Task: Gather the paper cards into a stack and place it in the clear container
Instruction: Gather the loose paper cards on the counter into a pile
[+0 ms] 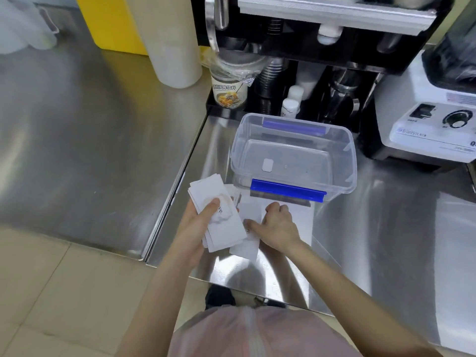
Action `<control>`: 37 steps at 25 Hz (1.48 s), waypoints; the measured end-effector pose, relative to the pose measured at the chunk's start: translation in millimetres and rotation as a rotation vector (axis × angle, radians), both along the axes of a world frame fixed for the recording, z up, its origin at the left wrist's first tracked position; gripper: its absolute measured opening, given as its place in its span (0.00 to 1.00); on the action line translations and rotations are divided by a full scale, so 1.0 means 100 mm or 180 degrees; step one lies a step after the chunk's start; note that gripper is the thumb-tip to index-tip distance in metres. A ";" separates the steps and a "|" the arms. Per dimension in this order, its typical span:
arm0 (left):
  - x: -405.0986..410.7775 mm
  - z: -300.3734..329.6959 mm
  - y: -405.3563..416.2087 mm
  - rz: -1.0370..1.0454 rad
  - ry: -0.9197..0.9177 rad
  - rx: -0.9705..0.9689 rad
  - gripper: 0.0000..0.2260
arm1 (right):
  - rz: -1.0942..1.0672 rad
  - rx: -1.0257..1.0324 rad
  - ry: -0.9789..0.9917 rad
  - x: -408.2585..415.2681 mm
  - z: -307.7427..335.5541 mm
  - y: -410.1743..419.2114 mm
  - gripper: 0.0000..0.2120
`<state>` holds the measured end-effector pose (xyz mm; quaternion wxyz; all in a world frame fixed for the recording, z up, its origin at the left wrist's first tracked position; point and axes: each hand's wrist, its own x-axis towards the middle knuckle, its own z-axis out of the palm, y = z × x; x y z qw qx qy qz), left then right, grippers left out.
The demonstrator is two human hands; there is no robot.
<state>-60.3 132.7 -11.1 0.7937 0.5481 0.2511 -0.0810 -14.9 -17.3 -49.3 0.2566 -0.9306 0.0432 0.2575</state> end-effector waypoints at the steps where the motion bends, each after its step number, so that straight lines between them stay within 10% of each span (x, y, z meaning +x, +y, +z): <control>1: -0.01 -0.02 0.02 0.0034 0.0041 0.0019 0.17 | 0.0039 -0.0238 -0.0049 -0.02 -0.03 0.07 0.31; 7: -0.02 -0.07 0.05 0.0080 0.0147 -0.0020 0.17 | -0.0224 -0.0359 0.0166 0.00 -0.05 0.19 0.30; 19: 0.04 -0.02 -0.22 -0.0193 0.0283 -0.0118 0.15 | -0.1485 0.2356 0.0050 -0.11 0.52 -0.35 0.10; 37: 0.13 -0.08 -0.75 -0.0318 -0.0279 -0.0576 0.08 | -0.0748 0.2336 -0.0064 -0.46 0.39 -0.64 0.12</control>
